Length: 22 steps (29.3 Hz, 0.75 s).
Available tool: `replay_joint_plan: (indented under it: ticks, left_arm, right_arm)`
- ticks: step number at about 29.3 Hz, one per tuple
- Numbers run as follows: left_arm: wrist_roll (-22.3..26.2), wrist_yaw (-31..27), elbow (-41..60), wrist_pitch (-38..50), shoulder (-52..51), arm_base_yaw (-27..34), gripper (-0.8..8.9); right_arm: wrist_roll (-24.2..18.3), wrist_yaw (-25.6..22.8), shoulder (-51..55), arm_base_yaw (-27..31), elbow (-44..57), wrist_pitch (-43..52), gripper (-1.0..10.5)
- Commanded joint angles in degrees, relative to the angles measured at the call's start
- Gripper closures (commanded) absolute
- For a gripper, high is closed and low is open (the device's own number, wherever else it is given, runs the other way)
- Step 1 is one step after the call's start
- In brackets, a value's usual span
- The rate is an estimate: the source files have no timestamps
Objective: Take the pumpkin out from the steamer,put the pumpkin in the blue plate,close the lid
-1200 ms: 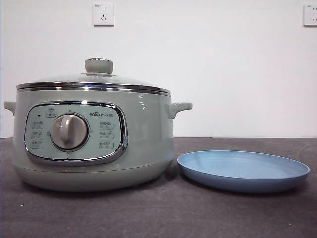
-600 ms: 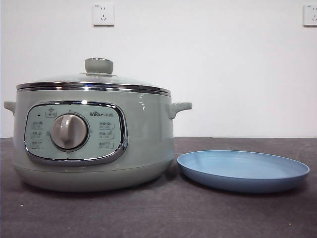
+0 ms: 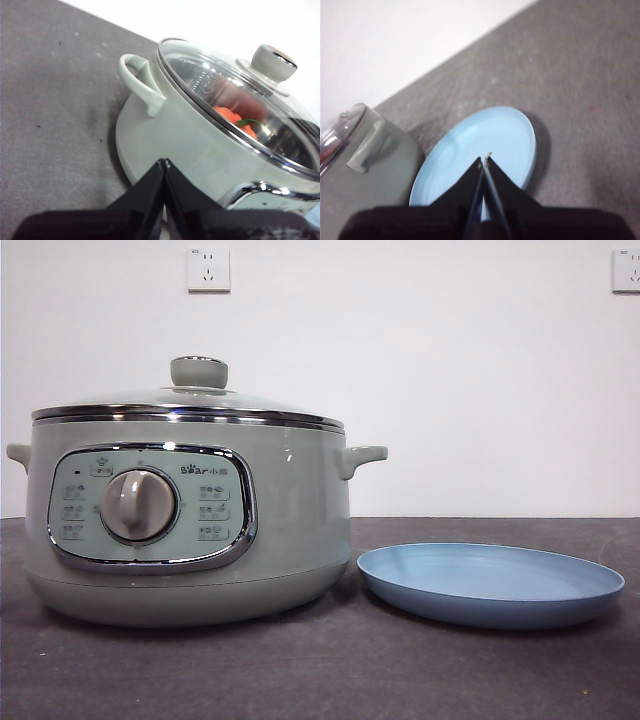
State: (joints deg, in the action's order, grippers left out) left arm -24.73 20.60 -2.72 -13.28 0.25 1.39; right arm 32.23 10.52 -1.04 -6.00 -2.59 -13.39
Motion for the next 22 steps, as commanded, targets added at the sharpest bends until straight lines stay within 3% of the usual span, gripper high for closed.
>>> replay_joint_plan:
  ticks: [1,11,16,22]
  left_arm:
    - [-1.1,0.3,-2.8,-0.4,0.0,0.1,8.22]
    - [0.7,-1.1,-14.8,-2.6,11.6,0.1,8.22]
    - [5.9,-0.5,-21.6,-3.1,20.2,0.1,8.22]
    - [12.1,4.2,-31.1,-5.1,29.1,0.1,8.22]
  right_arm:
    - [1.4,0.1,-0.7,0.0,-2.6,-1.0,9.6]
    - [-0.5,0.0,-6.6,0.0,-14.3,-4.5,9.6]
    - [-6.0,-0.1,-12.8,0.0,-21.7,-7.3,9.6]
    - [-13.7,0.1,-22.9,0.0,-32.8,-13.0,9.6]
